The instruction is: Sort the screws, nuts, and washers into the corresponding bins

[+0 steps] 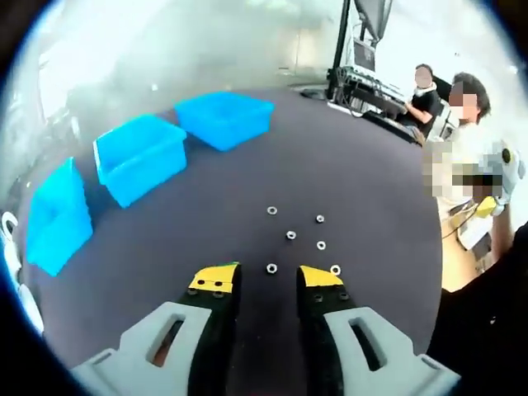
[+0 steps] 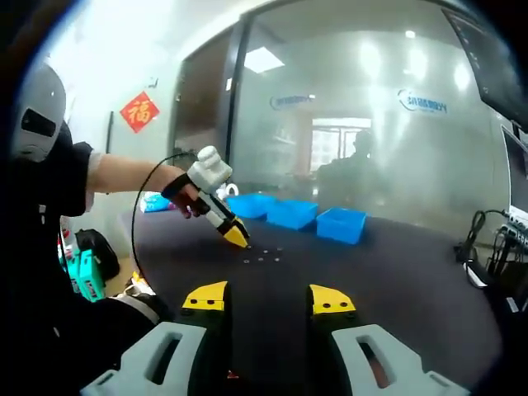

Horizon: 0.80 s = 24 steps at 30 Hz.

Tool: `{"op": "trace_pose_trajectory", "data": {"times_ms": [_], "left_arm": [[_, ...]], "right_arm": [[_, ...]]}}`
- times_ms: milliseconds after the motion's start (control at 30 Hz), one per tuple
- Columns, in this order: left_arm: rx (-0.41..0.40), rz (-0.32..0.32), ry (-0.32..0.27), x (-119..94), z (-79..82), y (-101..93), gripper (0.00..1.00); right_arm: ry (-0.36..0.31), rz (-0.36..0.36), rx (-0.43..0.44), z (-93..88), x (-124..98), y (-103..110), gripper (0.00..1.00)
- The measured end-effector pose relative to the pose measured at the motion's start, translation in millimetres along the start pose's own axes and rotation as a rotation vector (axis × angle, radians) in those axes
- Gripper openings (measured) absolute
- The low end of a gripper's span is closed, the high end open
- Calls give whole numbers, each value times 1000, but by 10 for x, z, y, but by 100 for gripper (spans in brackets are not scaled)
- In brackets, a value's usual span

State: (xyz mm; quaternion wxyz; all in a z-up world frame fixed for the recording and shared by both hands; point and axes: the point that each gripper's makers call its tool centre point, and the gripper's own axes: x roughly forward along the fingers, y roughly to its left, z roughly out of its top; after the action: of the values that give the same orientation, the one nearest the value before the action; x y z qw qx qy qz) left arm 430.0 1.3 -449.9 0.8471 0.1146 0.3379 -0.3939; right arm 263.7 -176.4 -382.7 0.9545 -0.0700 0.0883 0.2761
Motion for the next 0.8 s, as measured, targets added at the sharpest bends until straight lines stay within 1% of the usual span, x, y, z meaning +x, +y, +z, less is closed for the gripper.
{"op": "trace_pose_trajectory", "data": {"times_ms": [267,600,800], "left_arm": [[-6,2,23,79,-70,17,22],[2,20,4,110,-73,33,17],[32,31,-4,120,-72,-6,15]], "right_arm": [[3,2,-2,-11,10,17,32],[5,3,-2,-6,14,22,32],[4,4,-3,2,17,29,32]]}}
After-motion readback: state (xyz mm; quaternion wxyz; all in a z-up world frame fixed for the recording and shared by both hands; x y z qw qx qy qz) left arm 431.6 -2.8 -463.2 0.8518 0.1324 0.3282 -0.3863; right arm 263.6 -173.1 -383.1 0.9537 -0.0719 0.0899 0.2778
